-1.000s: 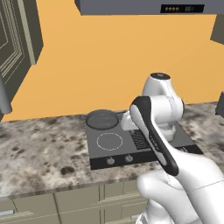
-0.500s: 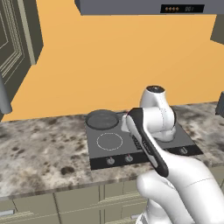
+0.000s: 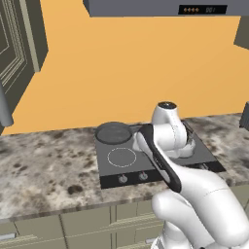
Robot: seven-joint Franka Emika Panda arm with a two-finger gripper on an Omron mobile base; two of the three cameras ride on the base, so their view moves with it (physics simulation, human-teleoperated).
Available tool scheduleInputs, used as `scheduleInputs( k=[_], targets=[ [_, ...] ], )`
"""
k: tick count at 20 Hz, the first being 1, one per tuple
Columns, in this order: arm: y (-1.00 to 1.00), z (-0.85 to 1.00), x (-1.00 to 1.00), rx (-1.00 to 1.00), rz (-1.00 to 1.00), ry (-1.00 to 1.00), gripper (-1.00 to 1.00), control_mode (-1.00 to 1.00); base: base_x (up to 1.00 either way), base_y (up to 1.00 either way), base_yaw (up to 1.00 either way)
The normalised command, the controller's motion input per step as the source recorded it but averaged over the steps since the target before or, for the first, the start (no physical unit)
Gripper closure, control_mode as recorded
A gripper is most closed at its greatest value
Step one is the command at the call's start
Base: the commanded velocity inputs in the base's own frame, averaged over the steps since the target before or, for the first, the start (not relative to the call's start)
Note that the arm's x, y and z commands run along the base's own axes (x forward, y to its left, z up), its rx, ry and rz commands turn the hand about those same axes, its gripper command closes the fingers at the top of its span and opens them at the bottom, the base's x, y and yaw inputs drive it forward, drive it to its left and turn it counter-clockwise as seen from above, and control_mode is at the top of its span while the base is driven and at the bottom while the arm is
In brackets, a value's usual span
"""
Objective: Pick the pan from the cabinet and place it on the stove. Then turn on the stove burner for the pan.
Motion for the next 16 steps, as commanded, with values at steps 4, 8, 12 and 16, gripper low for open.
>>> scheduleInputs(
  k=[4, 8, 12, 16],
  targets=[
    [0.0, -0.33, 0.27, -0.01, 0.1, 0.03, -1.0, -1.0, 0.0, 0.0, 0.0],
    [0.0, -0.32, 0.16, 0.0, 0.12, 0.0, -1.0, -1.0, 0.0, 0.0, 0.0],
    [0.0, -0.31, 0.02, 0.0, 0.11, 0.0, -1.0, -1.0, 0.0, 0.0, 0.0],
    [0.0, -0.33, 0.01, 0.0, 0.12, 0.0, -1.0, -1.0, 0.0, 0.0, 0.0]
  ],
)
